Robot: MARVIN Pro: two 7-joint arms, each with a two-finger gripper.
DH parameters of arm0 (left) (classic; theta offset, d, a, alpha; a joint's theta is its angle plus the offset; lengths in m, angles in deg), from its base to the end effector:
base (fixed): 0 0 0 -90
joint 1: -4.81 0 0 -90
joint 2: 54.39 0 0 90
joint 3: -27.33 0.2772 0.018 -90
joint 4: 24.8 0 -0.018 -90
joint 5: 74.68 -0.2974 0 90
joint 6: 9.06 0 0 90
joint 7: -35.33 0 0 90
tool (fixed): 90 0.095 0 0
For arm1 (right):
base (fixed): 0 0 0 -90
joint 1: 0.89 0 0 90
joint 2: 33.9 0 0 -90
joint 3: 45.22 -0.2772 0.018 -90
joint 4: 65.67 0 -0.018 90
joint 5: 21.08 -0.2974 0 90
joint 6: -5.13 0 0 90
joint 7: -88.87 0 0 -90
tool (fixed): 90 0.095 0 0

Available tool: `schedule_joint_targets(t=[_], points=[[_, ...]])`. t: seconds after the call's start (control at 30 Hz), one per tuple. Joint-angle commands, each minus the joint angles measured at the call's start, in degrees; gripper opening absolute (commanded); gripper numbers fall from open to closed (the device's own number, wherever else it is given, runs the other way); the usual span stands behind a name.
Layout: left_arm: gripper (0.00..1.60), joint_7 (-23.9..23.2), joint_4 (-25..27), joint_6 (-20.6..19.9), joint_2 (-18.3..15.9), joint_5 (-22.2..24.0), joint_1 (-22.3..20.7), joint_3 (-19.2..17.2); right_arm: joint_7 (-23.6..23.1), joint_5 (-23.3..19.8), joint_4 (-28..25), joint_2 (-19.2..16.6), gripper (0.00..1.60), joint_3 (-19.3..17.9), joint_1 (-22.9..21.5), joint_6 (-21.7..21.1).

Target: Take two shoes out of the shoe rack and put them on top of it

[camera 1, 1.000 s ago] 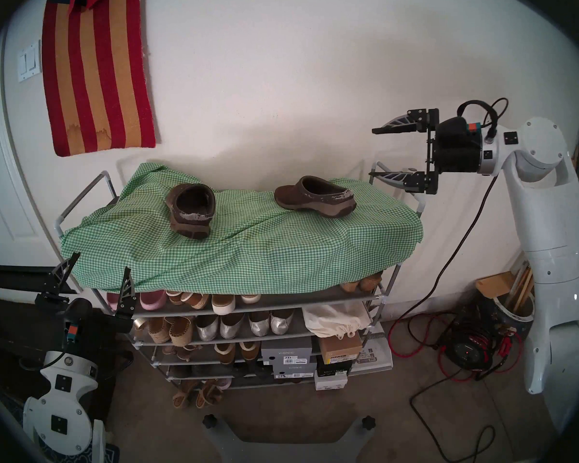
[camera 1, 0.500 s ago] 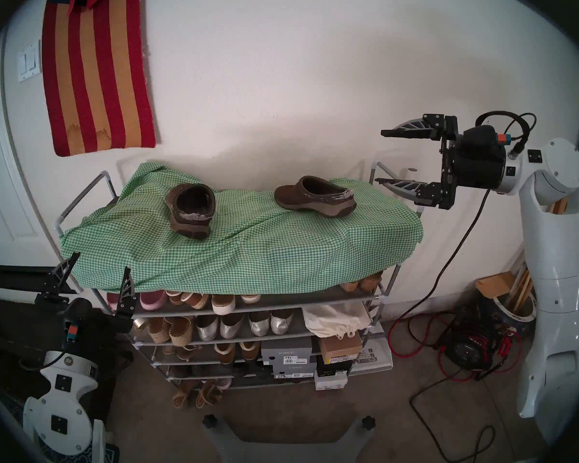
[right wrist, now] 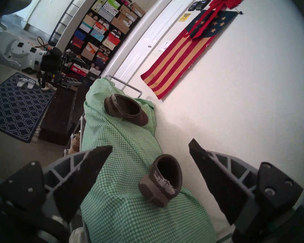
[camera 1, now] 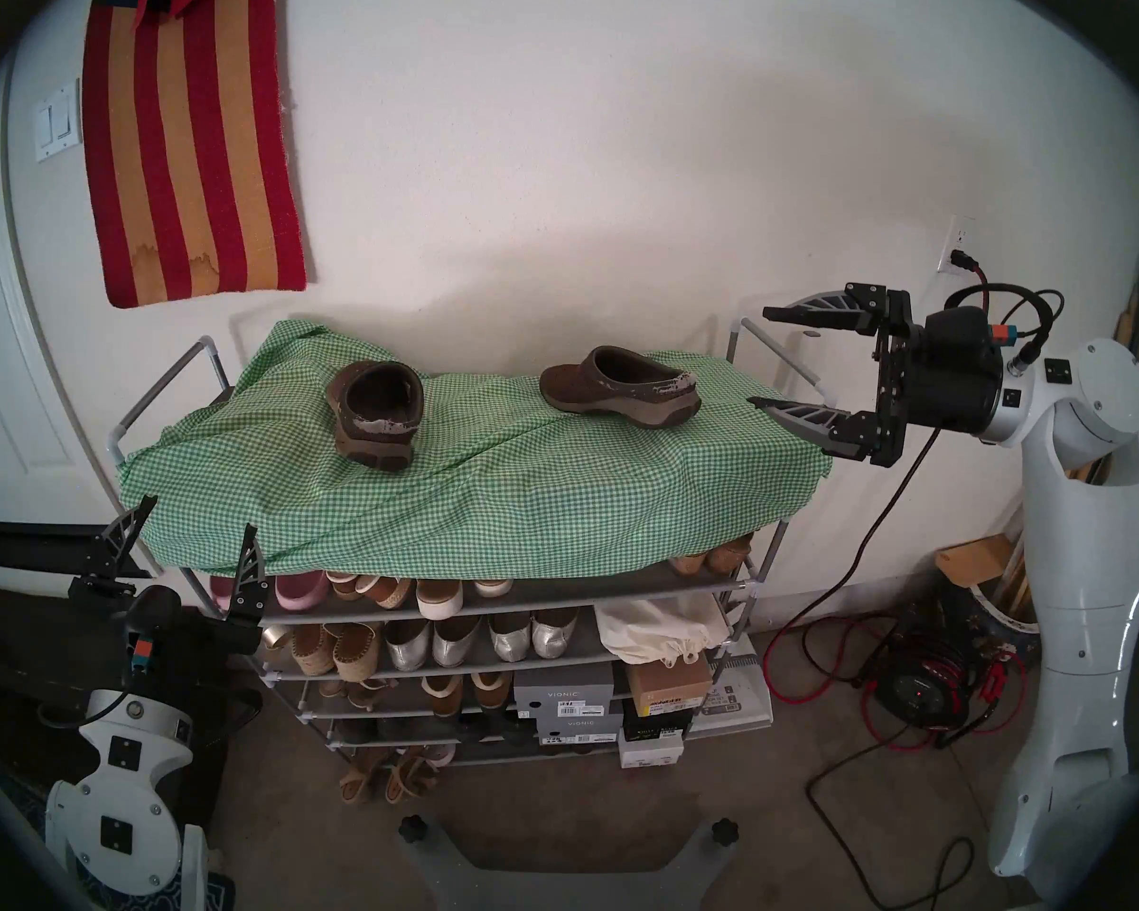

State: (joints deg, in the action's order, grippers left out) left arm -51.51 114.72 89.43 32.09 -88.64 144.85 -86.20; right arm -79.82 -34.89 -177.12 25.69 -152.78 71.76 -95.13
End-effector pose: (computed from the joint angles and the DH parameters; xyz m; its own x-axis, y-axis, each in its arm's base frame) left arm 0.1804 0.1098 -0.1762 -0.0602 -0.5788 0.8132 0.2523 -0.7971 -0.5487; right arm 0.3500 -0.0874 -0.0322 -0.5057 0.3378 0.7938 0.7416 -0.2999 0.6001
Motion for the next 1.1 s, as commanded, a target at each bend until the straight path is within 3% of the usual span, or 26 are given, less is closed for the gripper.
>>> schedule_joint_targets(t=[0.0, 0.33, 0.37, 0.67, 0.7, 0.73, 1.07], points=[[1.60, 0.0, 0.4, 0.1, -0.1, -0.1, -0.1, 0.0, -0.9, 0.6, 0.9, 4.7, 1.60, -1.1, 6.2, -0.5], [1.60, 0.0, 0.3, 0.1, 0.0, -0.1, -0.1, 0.0, -3.5, 1.4, 1.6, 10.1, 1.60, -0.9, 12.9, 0.2], [1.60, 0.0, 0.4, 0.1, 0.0, -0.1, -0.1, 0.0, -3.5, 1.4, 0.1, 12.6, 1.60, -2.8, 19.8, 1.6], [1.60, 0.0, 0.4, 0.1, 0.0, -0.1, -0.2, 0.0, -3.6, 1.2, -0.3, 13.2, 1.60, -3.2, 20.5, 2.1], [1.60, 0.0, 0.4, 0.1, 0.0, -0.1, -0.2, 0.0, -4.3, 1.6, 0.6, 13.8, 1.60, -2.9, 17.4, 2.1], [1.60, 0.0, 0.4, 0.1, 0.0, -0.1, -0.2, 0.0, -4.3, 1.6, 0.6, 13.8, 1.60, -2.9, 17.4, 2.1], [1.60, -0.1, 0.4, 0.1, 0.0, -0.1, -0.2, -0.1, -5.0, 1.2, -2.9, 20.7, 1.60, -8.7, 24.5, 6.8]])
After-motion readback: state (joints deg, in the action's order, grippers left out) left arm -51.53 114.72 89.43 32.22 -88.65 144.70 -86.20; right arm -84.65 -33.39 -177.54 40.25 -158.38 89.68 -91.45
